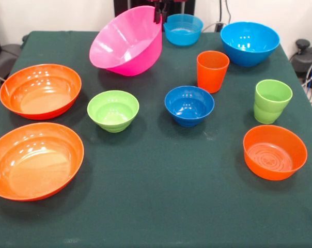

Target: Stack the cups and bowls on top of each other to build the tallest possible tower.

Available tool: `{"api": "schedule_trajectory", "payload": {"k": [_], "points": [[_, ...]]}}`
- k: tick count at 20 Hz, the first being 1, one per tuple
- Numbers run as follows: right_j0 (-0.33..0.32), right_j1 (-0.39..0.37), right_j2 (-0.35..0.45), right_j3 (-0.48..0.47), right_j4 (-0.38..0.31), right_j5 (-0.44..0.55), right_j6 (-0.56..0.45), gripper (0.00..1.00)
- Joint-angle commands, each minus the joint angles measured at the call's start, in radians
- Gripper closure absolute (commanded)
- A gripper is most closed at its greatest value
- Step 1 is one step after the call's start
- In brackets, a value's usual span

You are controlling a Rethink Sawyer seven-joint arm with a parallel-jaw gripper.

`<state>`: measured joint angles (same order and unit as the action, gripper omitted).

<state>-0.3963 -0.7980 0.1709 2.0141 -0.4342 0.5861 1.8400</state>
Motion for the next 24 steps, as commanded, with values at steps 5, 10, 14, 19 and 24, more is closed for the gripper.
{"api": "schedule_trajectory", "payload": {"k": [5,10,14,19,24], "points": [[-0.012,0.067,0.048,-0.001,-0.030,-0.049,0.015,1.00],[-0.005,0.076,0.043,-0.013,-0.025,-0.050,0.030,1.00],[-0.008,0.083,0.049,-0.019,-0.010,-0.016,0.022,1.00],[-0.016,0.084,0.056,-0.022,-0.008,-0.007,0.010,0.00],[-0.027,0.084,0.062,-0.016,-0.006,-0.013,0.004,0.00]]}}
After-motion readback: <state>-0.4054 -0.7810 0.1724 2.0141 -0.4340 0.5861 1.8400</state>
